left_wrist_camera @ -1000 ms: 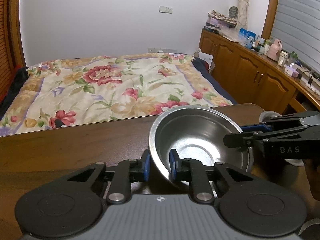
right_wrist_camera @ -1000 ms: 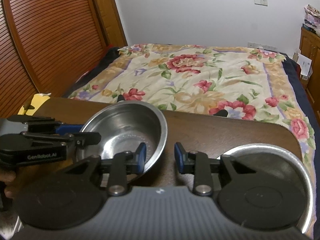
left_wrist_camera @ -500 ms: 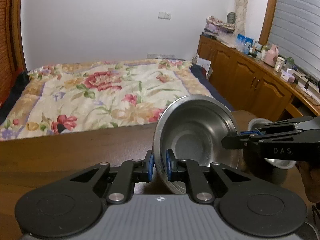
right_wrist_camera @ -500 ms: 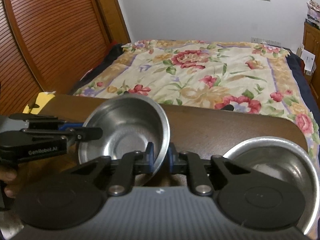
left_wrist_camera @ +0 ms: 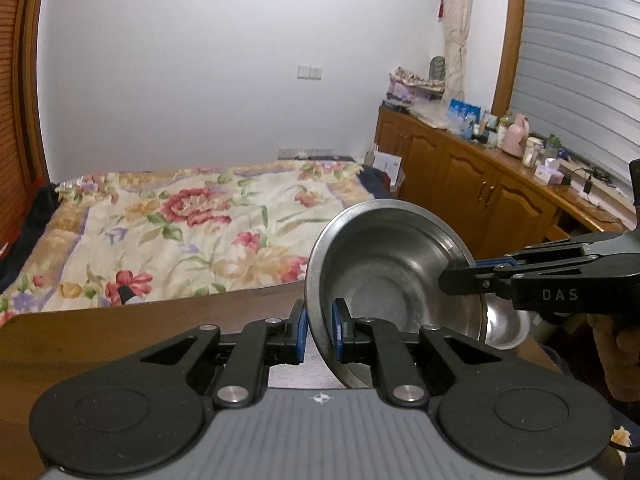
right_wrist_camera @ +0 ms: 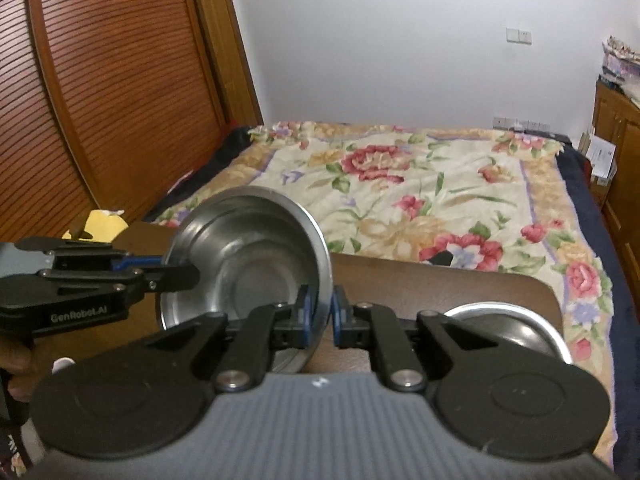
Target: Organize plates and bowls
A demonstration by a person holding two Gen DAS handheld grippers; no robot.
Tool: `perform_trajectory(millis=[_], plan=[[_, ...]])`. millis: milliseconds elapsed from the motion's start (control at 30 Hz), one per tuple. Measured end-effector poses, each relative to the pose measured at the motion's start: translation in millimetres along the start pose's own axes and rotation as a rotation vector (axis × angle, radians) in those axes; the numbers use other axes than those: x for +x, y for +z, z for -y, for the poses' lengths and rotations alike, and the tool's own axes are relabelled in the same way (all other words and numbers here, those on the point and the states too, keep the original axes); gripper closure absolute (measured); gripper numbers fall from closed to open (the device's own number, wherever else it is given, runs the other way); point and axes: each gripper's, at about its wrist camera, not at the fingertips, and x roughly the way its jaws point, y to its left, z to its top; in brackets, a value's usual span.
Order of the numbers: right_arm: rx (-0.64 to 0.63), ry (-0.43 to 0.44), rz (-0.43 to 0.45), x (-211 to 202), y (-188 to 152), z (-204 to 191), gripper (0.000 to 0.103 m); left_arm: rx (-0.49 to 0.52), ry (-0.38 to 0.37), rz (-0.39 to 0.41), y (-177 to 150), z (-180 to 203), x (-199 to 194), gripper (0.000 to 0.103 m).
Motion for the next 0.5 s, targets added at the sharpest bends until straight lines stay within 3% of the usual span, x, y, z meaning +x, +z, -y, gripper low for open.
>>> perform_trajectory(millis=[500], plan=[[-0.024, -0.002, 0.08, -64.8, 1.9, -17.7, 0.091, 0.038, -0.045, 0.099, 6.0, 31.5, -81.2, 0.088]])
